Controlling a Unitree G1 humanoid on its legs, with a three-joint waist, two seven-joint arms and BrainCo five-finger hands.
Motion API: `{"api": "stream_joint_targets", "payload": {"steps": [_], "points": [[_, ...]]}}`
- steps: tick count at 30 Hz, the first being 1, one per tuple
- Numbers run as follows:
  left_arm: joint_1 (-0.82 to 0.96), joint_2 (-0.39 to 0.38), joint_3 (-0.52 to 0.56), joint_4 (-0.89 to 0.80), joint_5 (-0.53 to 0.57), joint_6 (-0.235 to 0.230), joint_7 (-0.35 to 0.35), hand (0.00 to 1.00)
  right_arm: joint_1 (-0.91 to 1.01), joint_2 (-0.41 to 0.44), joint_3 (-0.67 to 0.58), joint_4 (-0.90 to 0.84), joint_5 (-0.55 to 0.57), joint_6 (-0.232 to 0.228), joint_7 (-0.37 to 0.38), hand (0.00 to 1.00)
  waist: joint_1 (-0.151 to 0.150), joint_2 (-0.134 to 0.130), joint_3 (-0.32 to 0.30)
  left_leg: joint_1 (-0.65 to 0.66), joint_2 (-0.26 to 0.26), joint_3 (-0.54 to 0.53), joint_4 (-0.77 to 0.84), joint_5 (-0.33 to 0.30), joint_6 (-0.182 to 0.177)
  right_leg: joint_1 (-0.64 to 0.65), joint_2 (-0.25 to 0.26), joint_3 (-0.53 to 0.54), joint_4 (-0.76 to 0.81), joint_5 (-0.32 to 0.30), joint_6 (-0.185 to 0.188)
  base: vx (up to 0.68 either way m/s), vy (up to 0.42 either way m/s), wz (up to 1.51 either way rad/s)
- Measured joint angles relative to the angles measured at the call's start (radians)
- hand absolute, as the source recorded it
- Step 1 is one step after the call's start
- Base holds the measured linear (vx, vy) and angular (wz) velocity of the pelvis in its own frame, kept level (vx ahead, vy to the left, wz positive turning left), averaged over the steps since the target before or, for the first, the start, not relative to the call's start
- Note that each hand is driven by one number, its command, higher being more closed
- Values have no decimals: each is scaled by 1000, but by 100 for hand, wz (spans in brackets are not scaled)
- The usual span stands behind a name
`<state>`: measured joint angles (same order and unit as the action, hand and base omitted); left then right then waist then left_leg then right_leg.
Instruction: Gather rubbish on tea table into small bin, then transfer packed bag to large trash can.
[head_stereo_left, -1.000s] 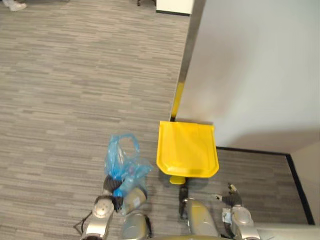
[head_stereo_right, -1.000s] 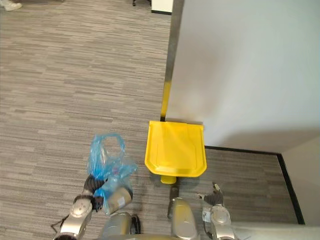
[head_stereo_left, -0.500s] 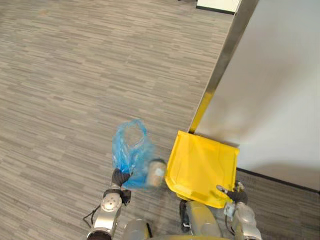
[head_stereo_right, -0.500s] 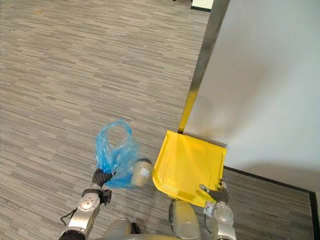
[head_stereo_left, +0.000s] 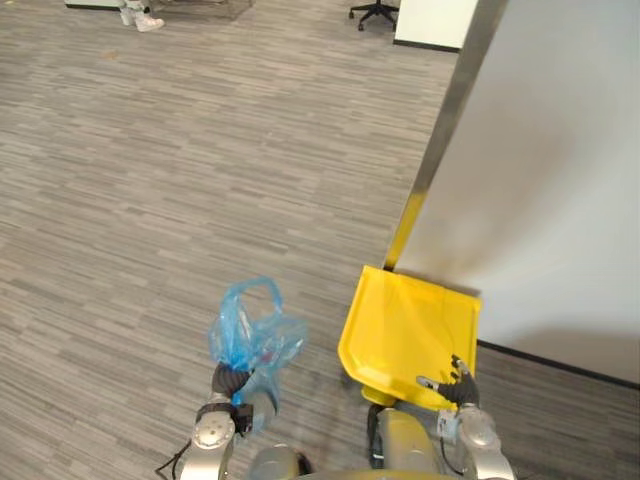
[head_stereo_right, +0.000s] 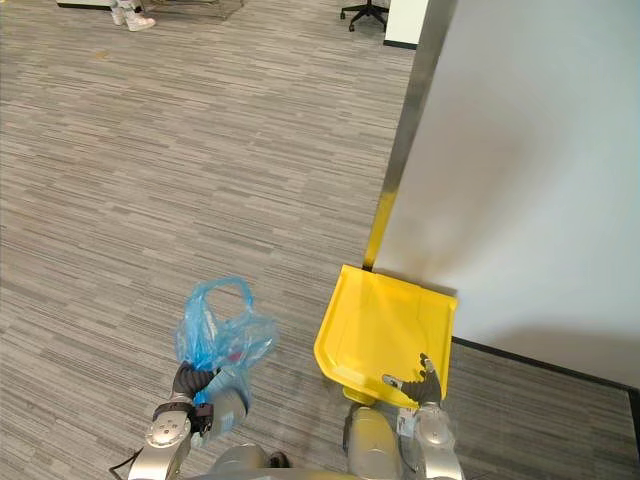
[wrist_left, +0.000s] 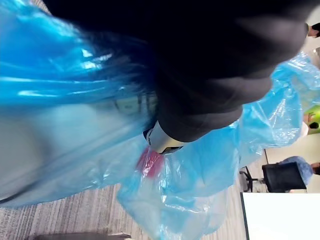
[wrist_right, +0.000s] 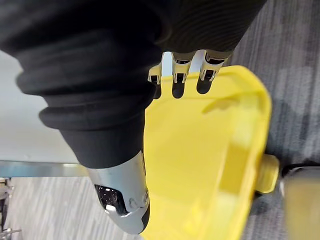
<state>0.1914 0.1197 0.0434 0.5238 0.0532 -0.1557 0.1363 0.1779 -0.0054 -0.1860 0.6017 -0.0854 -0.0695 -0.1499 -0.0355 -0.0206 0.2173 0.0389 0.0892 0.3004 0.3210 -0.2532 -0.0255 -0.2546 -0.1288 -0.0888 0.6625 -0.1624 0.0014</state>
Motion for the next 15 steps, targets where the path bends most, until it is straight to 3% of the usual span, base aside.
{"api": "stream_joint_targets", "payload": {"steps": [2,3,4,5,8,11,15], "points": [[18,-1,8,0,0,0,0,100,34,2,0,2,-1,2,0,0,0,-15,-25,-12,3,0,-11,-11,-8,55,3,-2,-63,-53,21,-87,-103,-9],[21,0,10,0,0,0,-1,100,43,0,1,2,-2,2,0,0,-1,-29,-46,-36,12,2,9,-11,-16,99,8,-12,-200,-98,36,-34,-235,-14],[8,-16,20,7,0,1,-2,100,32,-8,0,4,-2,1,-1,0,-3,-3,-47,-69,68,6,53,-7,-34,110,43,-41,-256,-69,27,-17,-206,-23],[7,-27,20,9,-1,1,-3,100,27,-14,-2,7,-2,0,-2,0,-2,9,-50,-81,88,9,71,-3,-45,110,62,-40,-269,-58,22,8,-206,-34],[3,-45,16,32,-2,1,-5,100,2,-28,-1,42,-1,-1,-4,0,-5,24,-53,-80,127,17,99,9,-66,107,104,-13,-274,-33,1,17,-117,-38],[-4,-47,16,47,-2,1,-5,100,-37,-45,1,83,-4,-2,-4,0,-3,33,-63,-67,131,29,88,21,-80,93,126,33,-275,-26,-2,7,-57,-44],[-28,-48,4,61,-4,0,-4,100,-76,-71,1,132,-4,0,-4,0,-5,42,-69,-60,100,-57,47,47,-87,78,129,72,-292,6,2,-13,-4,-34]]}}
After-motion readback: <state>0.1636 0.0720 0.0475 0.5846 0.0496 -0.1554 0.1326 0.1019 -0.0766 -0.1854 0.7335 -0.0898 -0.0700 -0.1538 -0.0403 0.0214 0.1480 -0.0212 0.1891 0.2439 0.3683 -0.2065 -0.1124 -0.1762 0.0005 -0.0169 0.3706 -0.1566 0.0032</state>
